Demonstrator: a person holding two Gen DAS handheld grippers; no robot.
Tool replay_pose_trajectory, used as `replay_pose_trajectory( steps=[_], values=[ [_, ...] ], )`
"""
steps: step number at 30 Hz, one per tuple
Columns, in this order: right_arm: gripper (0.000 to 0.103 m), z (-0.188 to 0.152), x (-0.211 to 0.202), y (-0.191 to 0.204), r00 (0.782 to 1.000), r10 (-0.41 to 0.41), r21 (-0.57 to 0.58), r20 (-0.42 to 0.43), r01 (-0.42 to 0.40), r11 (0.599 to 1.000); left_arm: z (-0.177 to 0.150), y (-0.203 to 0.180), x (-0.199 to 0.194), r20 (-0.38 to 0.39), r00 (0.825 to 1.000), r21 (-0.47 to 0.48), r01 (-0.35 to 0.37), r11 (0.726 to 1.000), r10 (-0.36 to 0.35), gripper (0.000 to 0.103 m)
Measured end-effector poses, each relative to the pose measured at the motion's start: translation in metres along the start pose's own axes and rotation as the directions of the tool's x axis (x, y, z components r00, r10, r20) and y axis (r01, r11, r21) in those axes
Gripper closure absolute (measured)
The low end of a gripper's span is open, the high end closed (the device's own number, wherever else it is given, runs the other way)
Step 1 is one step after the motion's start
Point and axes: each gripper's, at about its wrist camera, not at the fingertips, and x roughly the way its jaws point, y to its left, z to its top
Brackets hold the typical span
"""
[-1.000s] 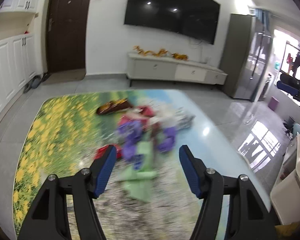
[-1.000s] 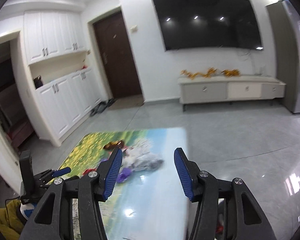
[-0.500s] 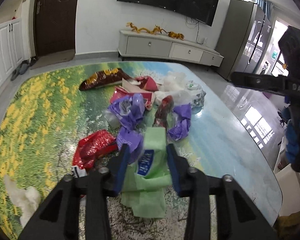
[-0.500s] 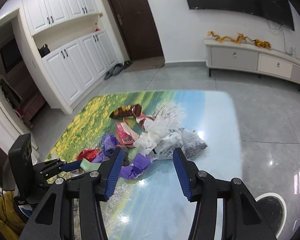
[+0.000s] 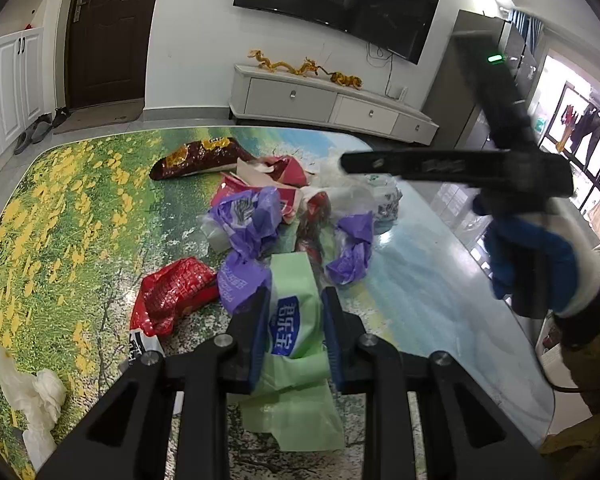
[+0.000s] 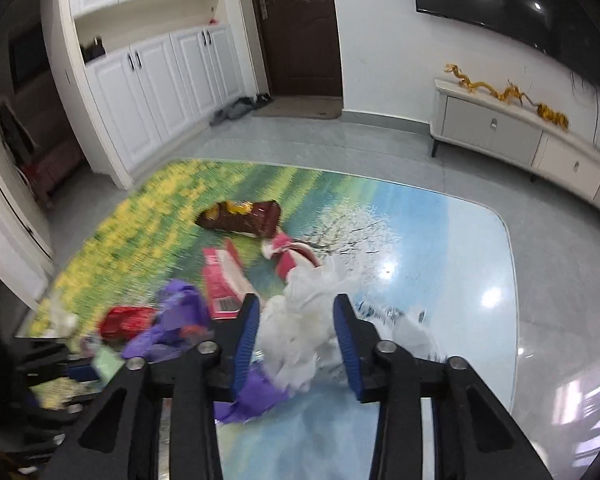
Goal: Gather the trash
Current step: 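Grasp the green printed bag with the left tool while the right tool grasps a white tissue, then carry both items over the bin and open both tools to drop them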
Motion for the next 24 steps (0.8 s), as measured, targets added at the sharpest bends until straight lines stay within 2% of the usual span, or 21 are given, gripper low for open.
replay_pose_trajectory(
  steps=[1, 3, 5, 16, 24],
  values=[
    [0.085, 0.001, 0.008, -0.001, 1.0, -0.007, -0.001, -0.017, 0.007, 1.0, 0.0, -0.001, -0.003, 0.007, 1.0, -0.003, 0.005, 1.0, -0.005, 0.079],
    [0.095, 0.0, 0.016, -0.004, 0.999, -0.029, -0.002, -0.039, 0.029, 1.0, 0.001, -0.001, -0.007, 0.018, 1.0, -0.011, 0.013, 1.0, -0.013, 0.079],
    [0.098, 0.0, 0.013, -0.009, 0.999, -0.013, 0.02, -0.03, 0.014, 1.0, 0.001, 0.0, -0.014, 0.032, 0.999, -0.023, 0.024, 0.999, -0.023, 0.079],
    [0.099, 0.014, -0.08, 0.021, 0.991, 0.04, -0.024, 0.13, -0.037, 0.999, 0.001, -0.015, -0.068, 0.131, 0.991, -0.022, 0.006, 1.0, -0.003, 0.079],
    [0.099, -0.002, -0.153, 0.046, 0.974, 0.061, -0.058, 0.218, -0.05, 0.997, 0.004, -0.037, -0.112, 0.194, 0.981, 0.005, -0.013, 1.0, 0.011, 0.079]
  ],
)
